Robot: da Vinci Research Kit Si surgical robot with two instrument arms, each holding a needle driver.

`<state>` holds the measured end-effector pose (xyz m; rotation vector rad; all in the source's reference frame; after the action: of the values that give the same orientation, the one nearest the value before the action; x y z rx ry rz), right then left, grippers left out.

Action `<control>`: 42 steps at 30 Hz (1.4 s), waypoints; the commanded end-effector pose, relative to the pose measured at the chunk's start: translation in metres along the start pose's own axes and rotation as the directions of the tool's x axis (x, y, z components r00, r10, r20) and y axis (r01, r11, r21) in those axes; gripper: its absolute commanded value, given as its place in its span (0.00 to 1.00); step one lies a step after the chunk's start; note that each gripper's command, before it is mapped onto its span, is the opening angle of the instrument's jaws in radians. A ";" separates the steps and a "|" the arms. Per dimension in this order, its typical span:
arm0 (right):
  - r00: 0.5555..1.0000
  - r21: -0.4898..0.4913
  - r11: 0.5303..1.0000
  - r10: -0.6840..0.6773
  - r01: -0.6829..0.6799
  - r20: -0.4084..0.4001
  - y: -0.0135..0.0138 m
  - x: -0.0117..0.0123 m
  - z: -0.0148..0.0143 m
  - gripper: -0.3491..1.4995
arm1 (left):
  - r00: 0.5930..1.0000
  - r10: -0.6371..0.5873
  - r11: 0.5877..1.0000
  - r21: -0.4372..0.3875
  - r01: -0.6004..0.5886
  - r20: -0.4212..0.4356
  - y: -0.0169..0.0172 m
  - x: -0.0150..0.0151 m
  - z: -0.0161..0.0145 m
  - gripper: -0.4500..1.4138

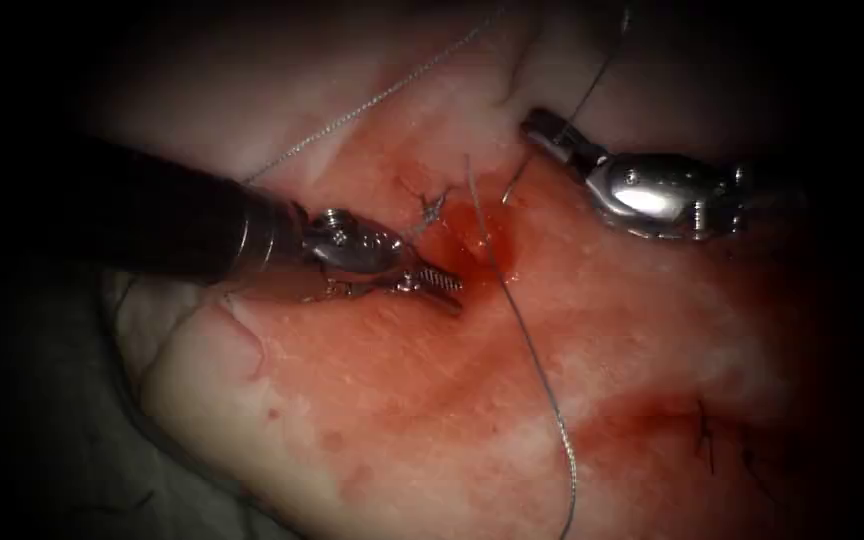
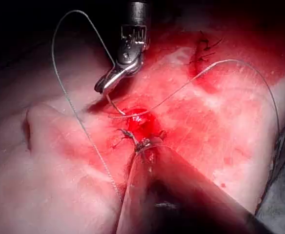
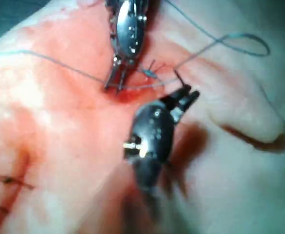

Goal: Wound Closure

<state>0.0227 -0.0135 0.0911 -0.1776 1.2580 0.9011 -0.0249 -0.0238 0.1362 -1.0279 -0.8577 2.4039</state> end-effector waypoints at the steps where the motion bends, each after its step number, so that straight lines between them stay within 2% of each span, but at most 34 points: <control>1: 0.999 -0.001 0.999 0.050 -0.050 0.014 -0.0008 -0.0009 0.0004 0.00 | 1.000 0.000 1.000 -0.003 0.000 0.001 0.0001 -0.0002 0.0009 0.36; 6: 0.994 -0.003 0.994 0.108 -0.108 0.030 -0.0001 -0.0013 0.0008 0.00 | 1.000 0.000 1.000 -0.002 0.000 0.001 0.0001 -0.0002 0.0009 0.36; 15: 0.992 -0.010 0.993 0.119 -0.119 0.042 0.0006 -0.0019 0.0010 0.00 | 1.000 0.001 1.000 -0.004 -0.001 0.002 0.0001 -0.0003 0.0010 0.35; 22: 0.970 -0.018 0.973 0.232 -0.231 0.069 0.0005 -0.0020 0.0012 0.00 | 1.000 0.001 1.000 -0.007 -0.001 0.002 0.0002 -0.0003 0.0011 0.35; 25: 0.940 -0.013 0.946 0.322 -0.323 0.111 0.0001 -0.0025 0.0011 0.00 | 1.000 0.001 1.000 -0.007 -0.001 0.005 0.0002 -0.0003 0.0011 0.35; 29: 0.923 -0.001 0.932 0.358 -0.361 0.144 -0.0005 -0.0032 0.0012 0.00 | 1.000 0.001 1.000 -0.007 -0.001 0.005 0.0002 -0.0003 0.0011 0.35; 35: 0.913 0.013 0.927 0.367 -0.375 0.177 -0.0018 -0.0044 0.0014 0.00 | 1.000 0.001 1.000 -0.008 -0.001 0.005 0.0002 -0.0003 0.0010 0.35; 42: 0.910 0.028 0.927 0.361 -0.374 0.201 -0.0033 -0.0047 0.0000 0.00 | 1.000 0.001 1.000 -0.010 -0.001 0.005 0.0002 -0.0002 0.0008 0.35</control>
<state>0.0243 -0.0174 0.0937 0.2026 1.1538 1.1709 -0.0250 -0.0240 0.1362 -1.0270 -0.8690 2.4072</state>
